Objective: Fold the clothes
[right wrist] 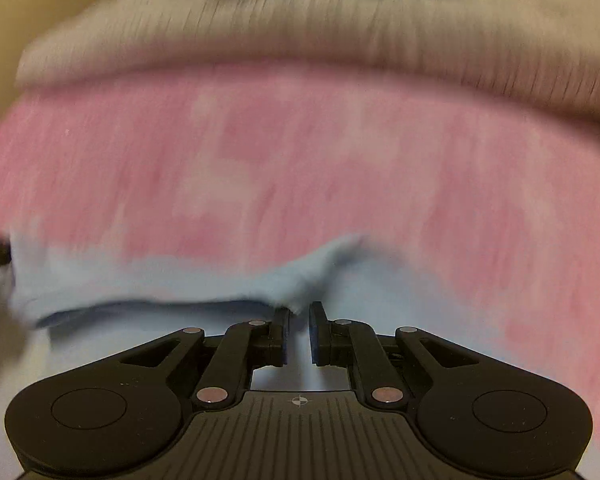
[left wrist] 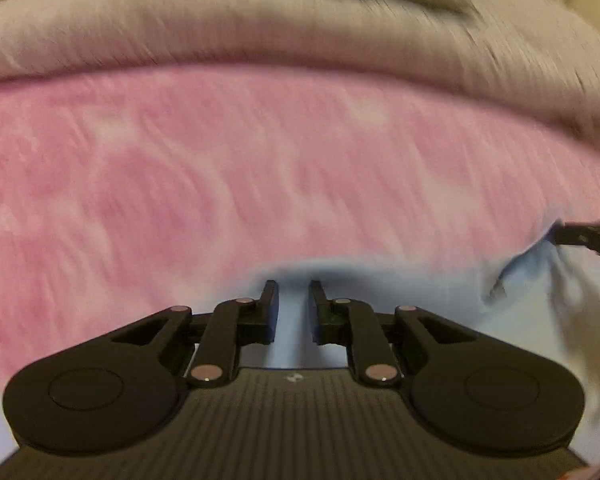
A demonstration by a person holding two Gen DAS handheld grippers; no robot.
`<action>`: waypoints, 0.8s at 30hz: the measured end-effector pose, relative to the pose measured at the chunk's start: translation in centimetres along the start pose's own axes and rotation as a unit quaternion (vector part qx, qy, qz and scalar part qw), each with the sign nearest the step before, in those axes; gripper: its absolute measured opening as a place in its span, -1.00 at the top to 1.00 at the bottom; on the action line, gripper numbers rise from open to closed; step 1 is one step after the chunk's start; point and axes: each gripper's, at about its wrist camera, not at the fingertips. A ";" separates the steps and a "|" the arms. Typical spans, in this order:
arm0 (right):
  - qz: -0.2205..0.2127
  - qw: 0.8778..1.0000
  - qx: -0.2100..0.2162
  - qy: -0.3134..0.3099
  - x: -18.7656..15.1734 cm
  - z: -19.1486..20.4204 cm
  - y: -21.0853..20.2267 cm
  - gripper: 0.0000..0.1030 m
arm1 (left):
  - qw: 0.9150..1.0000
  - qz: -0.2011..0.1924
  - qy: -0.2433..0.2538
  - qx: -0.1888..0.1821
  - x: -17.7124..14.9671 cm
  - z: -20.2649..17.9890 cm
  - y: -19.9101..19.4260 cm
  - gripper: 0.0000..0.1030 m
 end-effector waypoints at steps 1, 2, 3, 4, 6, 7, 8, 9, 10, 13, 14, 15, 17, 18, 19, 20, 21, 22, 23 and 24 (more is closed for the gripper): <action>-0.015 1.000 0.005 0.022 0.9 -0.7 -0.5 0.83 | 1.000 -0.011 -0.006 0.003 1.2 0.2 0.5 0.76; -0.028 0.999 0.010 0.044 1.8 -1.4 -1.1 0.83 | 1.000 -0.014 -0.016 -0.001 1.8 0.8 0.2 0.77; -0.022 0.998 0.013 0.056 2.2 -1.9 -1.9 0.83 | 1.000 -0.012 -0.020 -0.010 1.7 1.2 -0.4 0.77; -0.008 0.998 0.017 0.063 2.1 -2.3 -3.0 0.83 | 0.999 -0.010 -0.022 -0.021 1.4 1.5 -1.1 0.77; 0.022 0.996 0.021 0.081 -1.3 -2.1 -5.8 0.83 | 0.999 0.005 -0.006 -0.035 -0.5 1.4 -2.7 0.77; 0.037 0.995 0.023 0.091 -3.2 -2.0 -7.2 0.83 | 0.999 0.016 0.006 -0.039 -1.8 1.0 -3.5 0.77; 0.052 0.993 0.024 0.100 -5.0 -1.8 -8.6 0.83 | 0.998 0.034 0.016 -0.043 -3.7 0.5 -4.4 0.77; 0.065 0.991 0.024 0.115 -7.5 -1.3 -10.0 0.83 | 0.997 0.054 0.025 -0.048 -5.8 -0.1 -5.2 0.77; 0.087 0.986 0.023 0.137 -10.3 -0.9 -11.3 0.83 | 0.995 0.074 0.034 -0.052 -7.9 -0.6 -6.1 0.77; 0.133 0.968 0.010 0.212 -18.0 -0.5 -15.0 0.84 | 0.989 0.129 0.032 -0.071 -13.3 -2.8 -9.2 0.77; 0.124 0.964 0.009 0.237 -20.1 -0.7 -16.6 0.83 | 0.986 0.141 0.023 -0.081 -14.6 -3.6 -10.3 0.77; 0.093 0.958 0.011 0.272 -21.4 -1.3 -18.6 0.83 | 0.984 0.152 0.015 -0.091 -15.9 -4.3 -11.4 0.77; 0.034 0.939 -0.013 0.343 -23.2 -4.0 -22.3 0.83 | 0.982 0.159 0.005 -0.104 -17.1 -5.8 -12.8 0.77; 0.005 0.926 -0.026 0.378 -24.0 -5.3 -24.2 0.83 | 0.981 0.161 0.001 -0.110 -17.6 -6.6 -13.5 0.77; -0.022 0.915 -0.052 0.399 -24.9 -6.9 -26.1 0.82 | 0.980 0.161 -0.002 -0.117 -17.8 -7.3 -13.9 0.77; -0.048 0.904 -0.080 0.418 -25.7 -8.4 -27.9 0.76 | 0.980 0.158 -0.003 -0.122 -17.7 -7.9 -14.0 0.77; -0.074 0.891 -0.107 0.436 -26.5 -10.0 -29.7 0.68 | 0.980 0.156 -0.004 -0.127 -17.5 -8.5 -13.9 0.77; -0.092 0.884 -0.136 0.437 -27.2 -11.3 -31.3 0.32 | 0.979 0.153 -0.004 -0.131 -17.4 -9.1 -13.9 0.77; -0.109 0.878 -0.165 0.435 -27.8 -12.5 -32.8 -0.13 | 0.979 0.151 -0.005 -0.135 -17.2 -9.7 -13.8 0.77; -0.124 0.875 -0.188 0.429 -28.3 -13.6 -34.1 -0.26 | 0.980 0.147 -0.006 -0.137 -17.0 -10.2 -13.7 0.77</action>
Point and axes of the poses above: each gripper's, at about its wrist camera, not at the fingertips, and y roughly the way its jaws point, z to its left, x to its top, and after that the axes turned 14 degrees about x, right-handed
